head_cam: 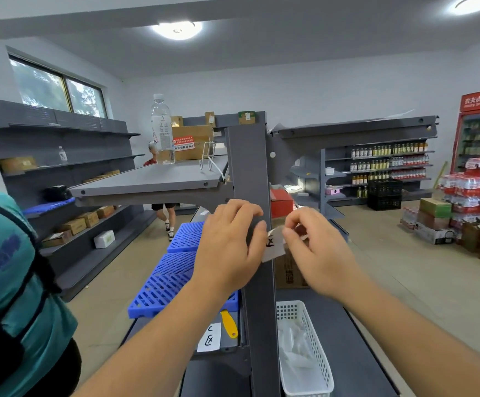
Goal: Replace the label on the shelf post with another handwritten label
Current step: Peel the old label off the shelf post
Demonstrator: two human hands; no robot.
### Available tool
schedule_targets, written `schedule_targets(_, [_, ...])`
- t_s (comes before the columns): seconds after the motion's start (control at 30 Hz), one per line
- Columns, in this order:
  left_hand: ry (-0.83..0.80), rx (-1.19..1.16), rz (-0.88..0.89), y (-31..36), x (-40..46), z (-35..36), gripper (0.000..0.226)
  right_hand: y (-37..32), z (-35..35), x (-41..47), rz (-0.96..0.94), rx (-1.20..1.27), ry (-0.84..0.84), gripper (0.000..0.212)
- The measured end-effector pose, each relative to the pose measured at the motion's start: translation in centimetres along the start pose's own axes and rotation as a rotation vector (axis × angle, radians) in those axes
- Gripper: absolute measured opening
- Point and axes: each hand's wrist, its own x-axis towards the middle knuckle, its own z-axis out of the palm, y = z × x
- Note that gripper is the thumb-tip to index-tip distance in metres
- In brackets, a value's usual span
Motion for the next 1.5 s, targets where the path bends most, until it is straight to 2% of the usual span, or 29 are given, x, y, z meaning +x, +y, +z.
schedule_targets(0.17, [-0.150, -0.238, -0.047, 1.0, -0.1, 0.3, 0.024, 0.0, -0.7, 0.4, 0.199, 0.354, 0.056, 0.017])
schedule_targets(0.37, [-0.147, -0.362, -0.131, 1.8, 0.5, 0.8, 0.011, 0.2, -1.1, 0.5, 0.274, 0.575, 0.023, 0.020])
schedule_targets(0.53, [-0.101, -0.465, -0.200, 2.4, 0.9, 1.1, 0.012, 1.1, -1.3, 0.7, 0.244, 0.356, 0.107, 0.003])
schedule_targets(0.7, [-0.081, -0.572, -0.250, 3.1, 1.2, 1.3, 0.010, 1.6, -1.6, 0.6, 0.241, 0.522, 0.106, 0.024])
schedule_targets(0.97, [-0.215, -0.666, -0.293, 3.6, 1.2, 0.9, 0.008, 2.7, -2.3, 0.4, 0.309, 0.585, 0.003, 0.006])
schedule_targets(1.07, [-0.247, -0.683, -0.297, 3.9, 1.1, 0.7, 0.019, 3.1, -2.2, 0.3, 0.358, 0.655, -0.013, 0.005])
schedule_targets(1.17, [-0.224, -0.618, -0.258, 4.3, 0.8, 0.9, 0.016, 3.0, -2.0, 0.3, 0.411, 0.740, 0.007, 0.007])
schedule_targets(1.23, [-0.210, -0.583, -0.273, 4.3, 0.8, 1.0, 0.015, 3.0, -1.7, 0.2, 0.482, 0.833, 0.025, 0.007])
schedule_targets(1.37, [-0.306, -0.563, -0.240, 3.9, 0.7, 1.1, 0.020, 3.0, -1.5, -0.1, 0.657, 1.096, 0.048, 0.009])
schedule_targets(1.5, [-0.295, -0.560, -0.248, 3.7, 0.5, 1.3, 0.017, 3.1, -1.1, -0.3, 0.763, 1.279, 0.029, 0.011])
